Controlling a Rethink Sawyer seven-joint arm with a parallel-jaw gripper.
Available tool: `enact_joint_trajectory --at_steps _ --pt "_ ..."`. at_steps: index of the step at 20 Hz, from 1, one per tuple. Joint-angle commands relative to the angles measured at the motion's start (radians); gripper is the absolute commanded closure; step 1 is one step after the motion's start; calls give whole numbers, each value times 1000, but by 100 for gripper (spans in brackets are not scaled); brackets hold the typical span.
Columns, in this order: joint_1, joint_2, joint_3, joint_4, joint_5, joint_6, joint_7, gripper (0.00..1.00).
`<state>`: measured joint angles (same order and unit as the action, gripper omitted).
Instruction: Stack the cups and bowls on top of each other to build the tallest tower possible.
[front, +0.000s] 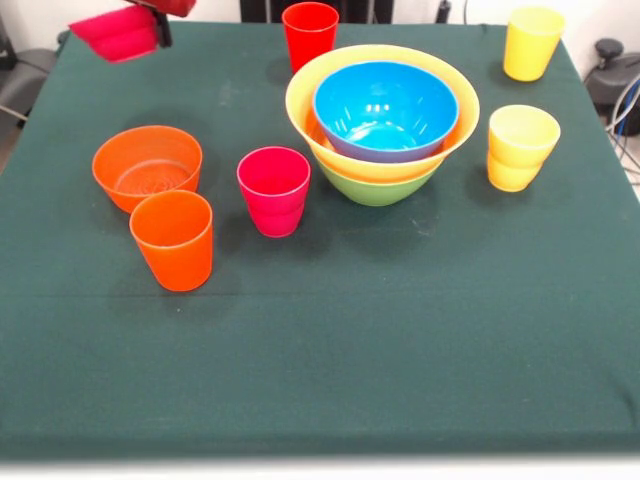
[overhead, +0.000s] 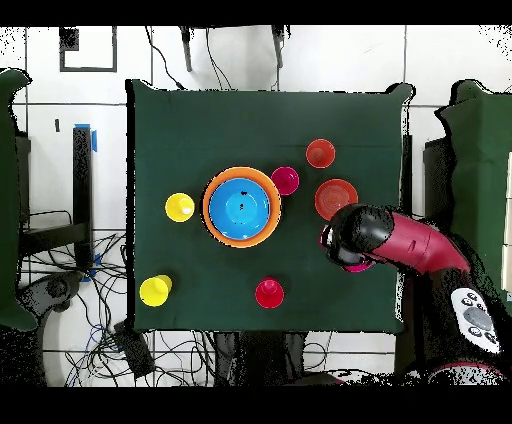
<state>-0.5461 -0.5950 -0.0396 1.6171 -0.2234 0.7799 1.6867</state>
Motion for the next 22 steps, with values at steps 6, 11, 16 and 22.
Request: enact_joint_trajectory --at_steps 6,11,16,22 --pt "94 85 38 -106 103 36 217 100" --pt "127 75 18 -118 138 71 228 100" --pt "162 45 -10 -118 163 113 247 100" --pt "174 -52 -24 -88 182 168 230 100"
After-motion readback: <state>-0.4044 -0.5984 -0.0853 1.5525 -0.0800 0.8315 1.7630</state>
